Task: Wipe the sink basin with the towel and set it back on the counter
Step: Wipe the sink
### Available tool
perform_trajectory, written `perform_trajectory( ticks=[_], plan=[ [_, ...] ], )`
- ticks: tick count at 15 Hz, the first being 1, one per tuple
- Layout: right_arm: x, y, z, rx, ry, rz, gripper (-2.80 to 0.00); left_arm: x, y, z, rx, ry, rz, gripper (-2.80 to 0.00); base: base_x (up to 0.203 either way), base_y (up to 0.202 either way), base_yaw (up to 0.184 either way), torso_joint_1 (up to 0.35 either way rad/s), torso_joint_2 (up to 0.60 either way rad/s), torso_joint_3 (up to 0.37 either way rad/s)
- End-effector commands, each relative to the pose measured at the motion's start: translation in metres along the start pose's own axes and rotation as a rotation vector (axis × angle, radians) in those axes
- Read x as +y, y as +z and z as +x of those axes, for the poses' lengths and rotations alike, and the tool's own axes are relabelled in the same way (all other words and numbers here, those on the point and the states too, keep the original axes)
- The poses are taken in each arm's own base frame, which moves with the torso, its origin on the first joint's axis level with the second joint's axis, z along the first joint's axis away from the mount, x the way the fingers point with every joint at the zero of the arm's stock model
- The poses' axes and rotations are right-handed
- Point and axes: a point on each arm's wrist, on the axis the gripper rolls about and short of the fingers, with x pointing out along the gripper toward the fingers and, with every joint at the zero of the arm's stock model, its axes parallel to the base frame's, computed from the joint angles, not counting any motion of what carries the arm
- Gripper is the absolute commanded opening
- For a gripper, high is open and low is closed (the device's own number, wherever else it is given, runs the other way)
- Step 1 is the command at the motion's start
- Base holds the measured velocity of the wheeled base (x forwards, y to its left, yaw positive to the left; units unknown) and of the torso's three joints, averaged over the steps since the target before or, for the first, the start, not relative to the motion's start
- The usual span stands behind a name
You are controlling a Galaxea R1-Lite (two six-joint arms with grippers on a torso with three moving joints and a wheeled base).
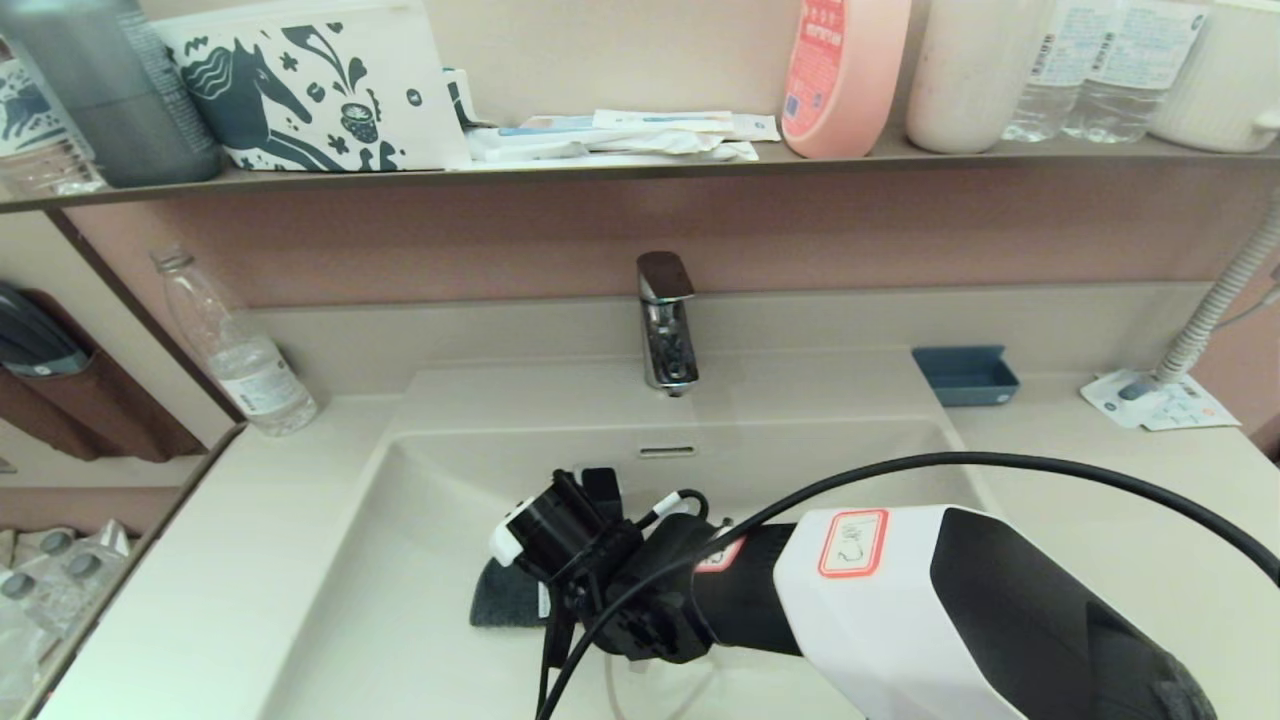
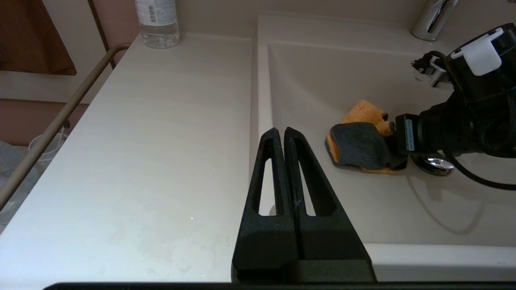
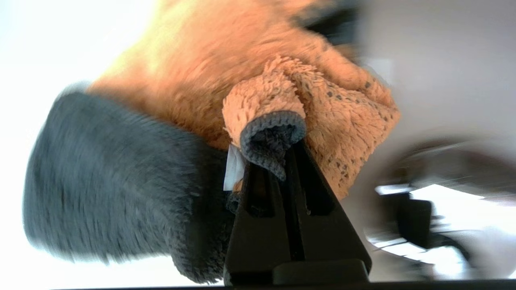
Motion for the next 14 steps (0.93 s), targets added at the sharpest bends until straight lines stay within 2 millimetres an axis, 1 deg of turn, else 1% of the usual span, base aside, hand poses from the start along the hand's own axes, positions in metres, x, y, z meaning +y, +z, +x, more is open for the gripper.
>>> perform_trajectory(
  ticks=[1, 3, 4, 5, 7, 11, 12, 14],
  plan=[
    [-0.016, 0.005, -0.001, 0.019, -0.052, 0.008, -2.80, 0.000, 0.000, 0.000, -0.001, 0.001, -0.001, -2.80, 0.000, 0.000, 0.000, 0.000, 0.00, 0.000],
    [-0.040, 0.017, -0.008, 0.023, -0.093, 0.035, -2.80, 0.000, 0.000, 0.000, -0.001, 0.001, -0.001, -2.80, 0.000, 0.000, 0.000, 0.000, 0.00, 0.000],
    [-0.052, 0.020, -0.008, 0.032, -0.119, 0.045, -2.80, 0.000, 0.000, 0.000, 0.001, 0.001, -0.001, -2.80, 0.000, 0.000, 0.000, 0.000, 0.00, 0.000],
    [-0.059, 0.021, -0.008, 0.035, -0.142, 0.044, -2.80, 0.000, 0.000, 0.000, 0.001, 0.001, -0.001, -2.80, 0.000, 0.000, 0.000, 0.000, 0.00, 0.000],
    [-0.079, 0.016, -0.013, 0.058, -0.211, 0.023, -2.80, 0.000, 0.000, 0.000, 0.001, 0.001, -0.001, -2.80, 0.000, 0.000, 0.000, 0.000, 0.00, 0.000],
    [-0.126, 0.011, -0.051, 0.106, -0.314, -0.024, -2.80, 0.000, 0.000, 0.000, -0.001, 0.001, -0.001, -2.80, 0.000, 0.000, 0.000, 0.000, 0.00, 0.000],
    [-0.139, 0.006, -0.059, 0.128, -0.346, -0.046, -2.80, 0.000, 0.000, 0.000, 0.001, 0.001, -0.001, -2.80, 0.000, 0.000, 0.000, 0.000, 0.00, 0.000],
    [-0.156, -0.005, -0.073, 0.176, -0.404, -0.084, -2.80, 0.000, 0.000, 0.000, 0.000, 0.001, -0.001, -2.80, 0.000, 0.000, 0.000, 0.000, 0.00, 0.000]
  ],
)
